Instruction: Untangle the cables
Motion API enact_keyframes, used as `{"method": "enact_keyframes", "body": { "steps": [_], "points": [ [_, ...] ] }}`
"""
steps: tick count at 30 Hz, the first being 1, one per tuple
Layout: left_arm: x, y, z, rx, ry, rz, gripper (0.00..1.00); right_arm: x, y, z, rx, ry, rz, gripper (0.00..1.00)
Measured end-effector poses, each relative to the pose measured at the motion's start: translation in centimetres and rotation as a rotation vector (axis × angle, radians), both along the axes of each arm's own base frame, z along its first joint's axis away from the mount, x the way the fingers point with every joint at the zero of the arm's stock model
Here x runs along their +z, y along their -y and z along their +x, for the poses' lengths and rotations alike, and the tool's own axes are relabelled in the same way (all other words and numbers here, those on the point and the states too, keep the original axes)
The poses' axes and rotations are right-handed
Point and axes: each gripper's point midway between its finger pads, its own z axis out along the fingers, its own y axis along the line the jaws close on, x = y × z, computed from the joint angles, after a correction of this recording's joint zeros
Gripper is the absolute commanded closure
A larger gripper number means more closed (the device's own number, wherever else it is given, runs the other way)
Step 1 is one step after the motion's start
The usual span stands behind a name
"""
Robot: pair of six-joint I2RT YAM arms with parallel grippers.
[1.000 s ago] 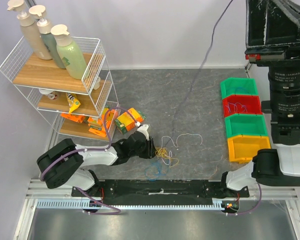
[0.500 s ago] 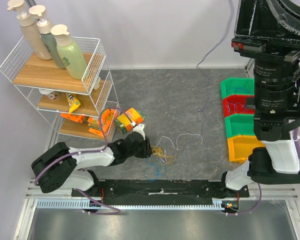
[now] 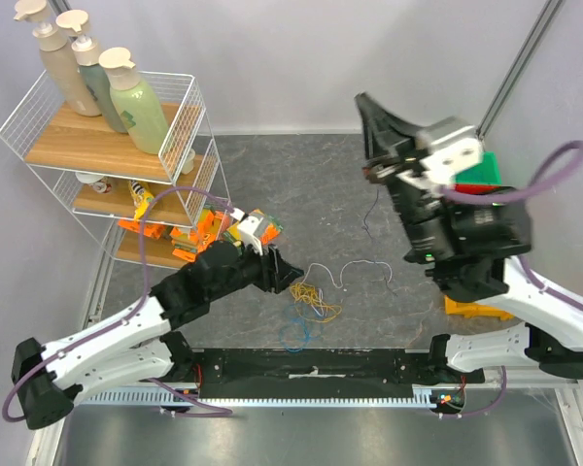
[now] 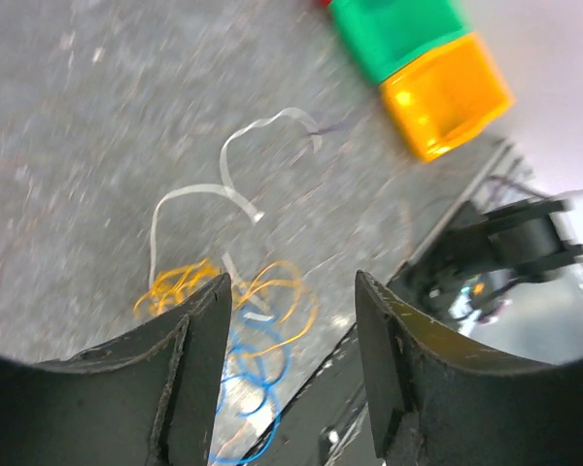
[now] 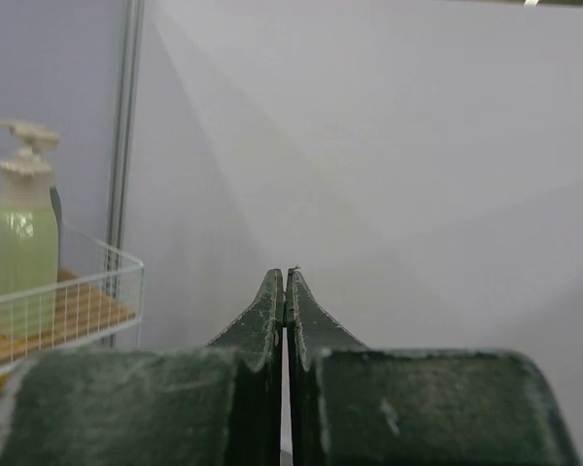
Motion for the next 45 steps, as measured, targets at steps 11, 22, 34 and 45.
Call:
{"method": "enact_keyframes", "body": {
  "steps": [11,22,34,45],
  "points": [
    [8.1,0.8,-2.1,-0.142,0.149,-0.176,0.32,-4.4,-2.3,3.3,-0.102,-0.145,-0.135,1.00],
    [8.1,2.0,-2.2,-0.190,0.121,-0.167,0.33,3.9,3.9,5.8,-0.317,-0.088,-0.017,1.00],
    [7.9,1.0,-3.7,-0.206,0.104,-0.207,0.32,4.4,14.9,12.9,-0.782,-0.117,-0.049,1.00],
    [7.1,2.0,-3.4,-0.239,0.052,-0.125,0.32,4.8,23.0,12.9,-0.999,-0.120,0.009,1.00]
  ]
}}
